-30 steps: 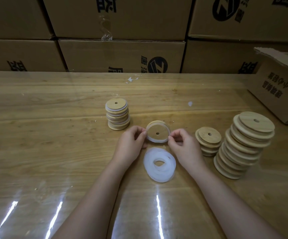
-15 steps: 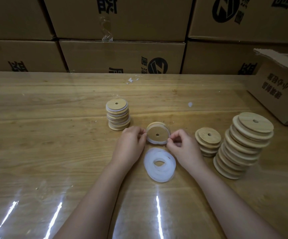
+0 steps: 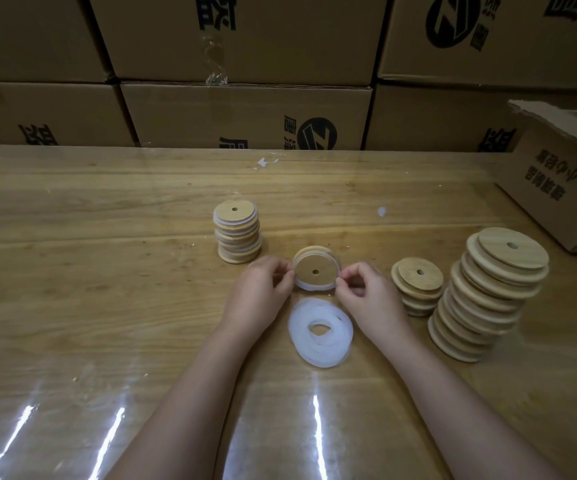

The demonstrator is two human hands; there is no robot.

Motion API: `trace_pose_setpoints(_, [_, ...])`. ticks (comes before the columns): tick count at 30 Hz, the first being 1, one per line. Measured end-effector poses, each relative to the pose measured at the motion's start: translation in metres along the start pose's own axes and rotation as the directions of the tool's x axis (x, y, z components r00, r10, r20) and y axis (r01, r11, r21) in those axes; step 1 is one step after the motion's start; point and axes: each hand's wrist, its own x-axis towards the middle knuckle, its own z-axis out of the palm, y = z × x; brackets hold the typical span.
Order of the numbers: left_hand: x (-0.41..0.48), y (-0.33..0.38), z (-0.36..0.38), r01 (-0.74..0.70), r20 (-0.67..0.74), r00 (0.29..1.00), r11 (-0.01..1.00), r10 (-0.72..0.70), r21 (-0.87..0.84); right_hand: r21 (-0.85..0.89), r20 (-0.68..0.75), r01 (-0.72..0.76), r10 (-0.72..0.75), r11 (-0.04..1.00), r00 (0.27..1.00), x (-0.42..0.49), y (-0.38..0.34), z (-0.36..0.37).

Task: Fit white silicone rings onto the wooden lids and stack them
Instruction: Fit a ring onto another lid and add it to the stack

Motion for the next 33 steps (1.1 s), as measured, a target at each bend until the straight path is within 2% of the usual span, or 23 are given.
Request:
trace_pose_setpoints(4, [-0.001, -0.001, 0.001, 0.060, -0.002, 0.998, 0.973, -0.062, -0.222, 0.025, 0.018, 0.002, -0.003, 1.000, 1.000, -0.001, 0.001, -0.001])
trace_pose_setpoints(6, [-0.002, 0.001, 0.002, 0.042, -0.038, 0.998, 0.949, -0.057, -0.311, 0.050, 0.036, 0.006, -0.008, 0.999, 0.999, -0.002, 0.000, -0.002])
trace_pose_setpoints(8, [-0.003, 0.003, 0.003, -0.030, -0.069, 0.998, 0.950, 0.009, -0.309, 0.061, 0.050, 0.014, -0.017, 0.998, 0.999, -0.003, -0.002, -0.002])
trace_pose_setpoints(14, [-0.003, -0.001, 0.008, -0.204, -0.047, 0.979, 0.967, 0.199, -0.152, 0.089, 0.014, 0.073, -0.074, 0.993, 0.997, -0.003, -0.002, -0.001])
trace_pose_setpoints(17, [-0.003, 0.000, 0.008, -0.225, -0.065, 0.974, 0.953, 0.216, -0.201, 0.143, -0.017, 0.089, -0.087, 0.986, 0.996, -0.003, -0.002, -0.002])
trace_pose_setpoints(24, [-0.002, 0.001, 0.007, -0.173, -0.032, 0.984, 0.923, 0.173, -0.343, 0.196, 0.001, 0.060, -0.061, 0.979, 0.998, -0.002, -0.002, 0.000])
trace_pose_setpoints(26, [-0.002, 0.001, 0.007, -0.152, -0.021, 0.988, 0.937, 0.153, -0.315, 0.202, -0.010, 0.060, -0.060, 0.978, 0.998, -0.003, -0.002, 0.000])
trace_pose_setpoints(28, [-0.004, 0.002, 0.008, -0.147, -0.013, 0.989, 0.970, 0.148, -0.195, 0.206, -0.039, 0.077, -0.070, 0.976, 0.997, -0.003, -0.003, -0.001])
trace_pose_setpoints(31, [-0.007, 0.007, 0.010, -0.253, -0.084, 0.963, 0.967, 0.256, 0.043, 0.209, -0.054, 0.111, -0.101, 0.972, 0.993, -0.004, -0.004, -0.001])
trace_pose_setpoints(33, [-0.007, 0.010, 0.009, -0.299, -0.103, 0.948, 0.953, 0.302, 0.042, 0.194, -0.062, 0.125, -0.115, 0.973, 0.991, -0.005, -0.005, -0.001])
